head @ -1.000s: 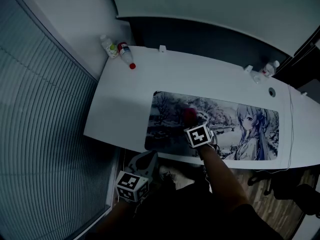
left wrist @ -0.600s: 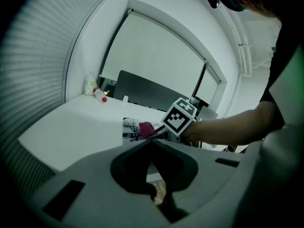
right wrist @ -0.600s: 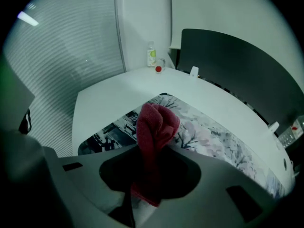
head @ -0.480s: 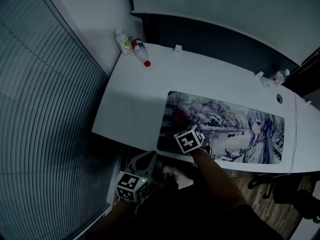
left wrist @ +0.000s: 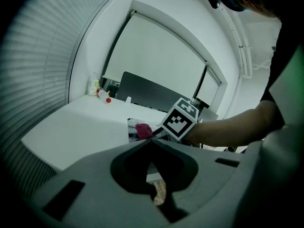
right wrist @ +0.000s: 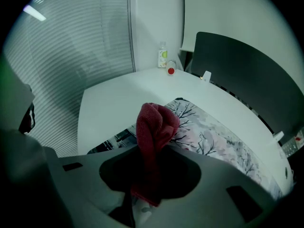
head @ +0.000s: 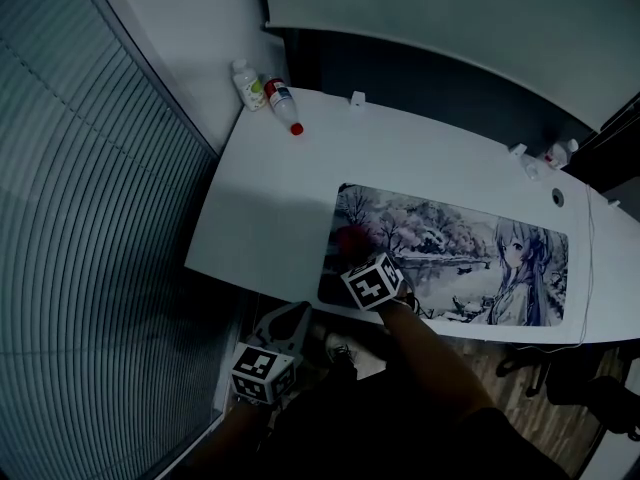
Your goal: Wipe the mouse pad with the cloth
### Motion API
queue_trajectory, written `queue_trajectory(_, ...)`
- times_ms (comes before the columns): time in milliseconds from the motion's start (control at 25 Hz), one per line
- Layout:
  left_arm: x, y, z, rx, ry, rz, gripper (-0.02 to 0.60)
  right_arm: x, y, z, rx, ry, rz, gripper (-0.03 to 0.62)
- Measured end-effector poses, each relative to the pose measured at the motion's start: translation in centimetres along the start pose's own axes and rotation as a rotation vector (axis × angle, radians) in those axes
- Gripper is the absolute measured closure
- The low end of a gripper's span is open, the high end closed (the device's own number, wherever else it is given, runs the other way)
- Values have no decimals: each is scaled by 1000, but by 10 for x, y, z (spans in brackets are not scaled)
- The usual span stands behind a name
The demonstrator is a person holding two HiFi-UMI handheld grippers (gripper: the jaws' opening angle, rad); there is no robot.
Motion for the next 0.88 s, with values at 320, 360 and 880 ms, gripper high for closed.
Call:
queue_trajectory(320,1,5,-2,14,4,18,577,-8,6,-3,49,45,15,479)
queue_trajectory(360,2,6,-3,19,4,20,577,-10,9,-5,63,59,20,479)
queue_trajectory(880,62,26,-42,48,89,-86,577,3,75,-11,247,97,-30,477)
Point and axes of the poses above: the fingertips, and each gripper's own axes: x forward along the fingers, y to its right, z out of its underside, the point moved 6 cm from there along -x, backward along the fingers, and after that the axes turned 1 degree about z, right-handed, at the moved point
